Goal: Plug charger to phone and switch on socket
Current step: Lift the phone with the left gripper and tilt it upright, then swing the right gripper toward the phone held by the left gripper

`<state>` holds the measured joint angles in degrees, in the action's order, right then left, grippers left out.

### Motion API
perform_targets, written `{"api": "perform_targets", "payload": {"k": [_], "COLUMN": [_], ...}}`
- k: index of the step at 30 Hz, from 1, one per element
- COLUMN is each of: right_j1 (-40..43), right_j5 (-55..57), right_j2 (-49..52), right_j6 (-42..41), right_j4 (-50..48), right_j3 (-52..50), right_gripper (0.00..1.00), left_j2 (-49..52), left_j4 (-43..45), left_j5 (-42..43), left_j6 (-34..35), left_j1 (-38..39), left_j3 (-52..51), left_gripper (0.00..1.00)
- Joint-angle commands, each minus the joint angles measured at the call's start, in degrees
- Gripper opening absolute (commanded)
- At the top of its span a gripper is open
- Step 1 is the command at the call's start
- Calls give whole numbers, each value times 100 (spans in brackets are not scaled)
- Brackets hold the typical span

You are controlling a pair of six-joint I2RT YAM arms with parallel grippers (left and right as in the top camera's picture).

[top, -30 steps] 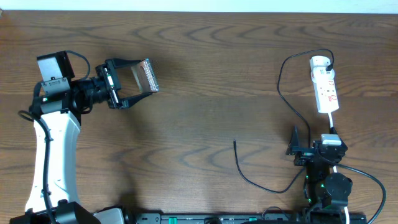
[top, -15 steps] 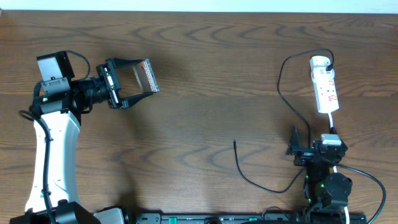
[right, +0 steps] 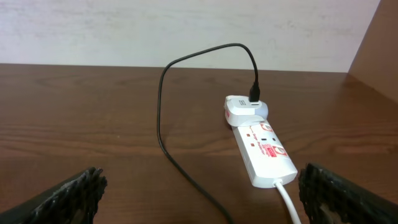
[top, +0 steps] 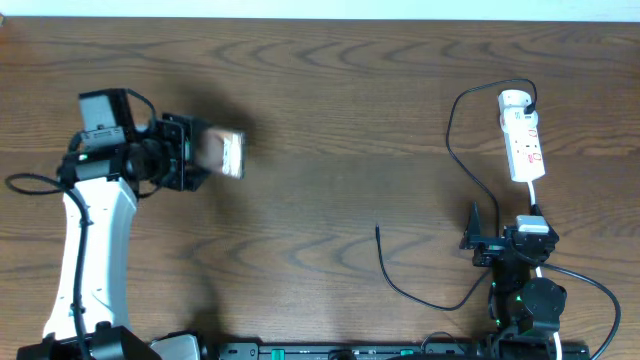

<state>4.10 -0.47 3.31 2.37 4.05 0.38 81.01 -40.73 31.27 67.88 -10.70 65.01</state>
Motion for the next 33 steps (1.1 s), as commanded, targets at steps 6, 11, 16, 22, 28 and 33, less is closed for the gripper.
{"api": "perform_targets", "payload": {"k": [6, 11, 16, 22, 28, 33], "right_j1": [-44, -44, -42, -42, -42, -42], "right_j5": [9, 57, 160, -79, -787, -782], "right_j2": [-31, -31, -31, -31, -4, 938], "right_j6": [70, 144, 304, 236, 238, 240], "right_j4": [26, 22, -31, -260, -2050, -968], "right_j3": [-7, -7, -7, -7, 157, 1602], "right_gripper": [99, 99, 99, 99, 99, 99], "left_j2": [-50, 13, 98, 98, 98, 98], "left_j4": [-686, -973, -1113, -1128, -1130, -1130], "left_j5": [-3226, -3689, -3884, -3877, -3858, -3838], "left_j6": [-503, -507, -511, -509, -533, -640], "left_j1": [651, 802, 800, 800, 800, 800], "left_j3": [229, 229, 219, 219, 219, 219], "left_gripper": [7, 7, 7, 7, 7, 7]}}
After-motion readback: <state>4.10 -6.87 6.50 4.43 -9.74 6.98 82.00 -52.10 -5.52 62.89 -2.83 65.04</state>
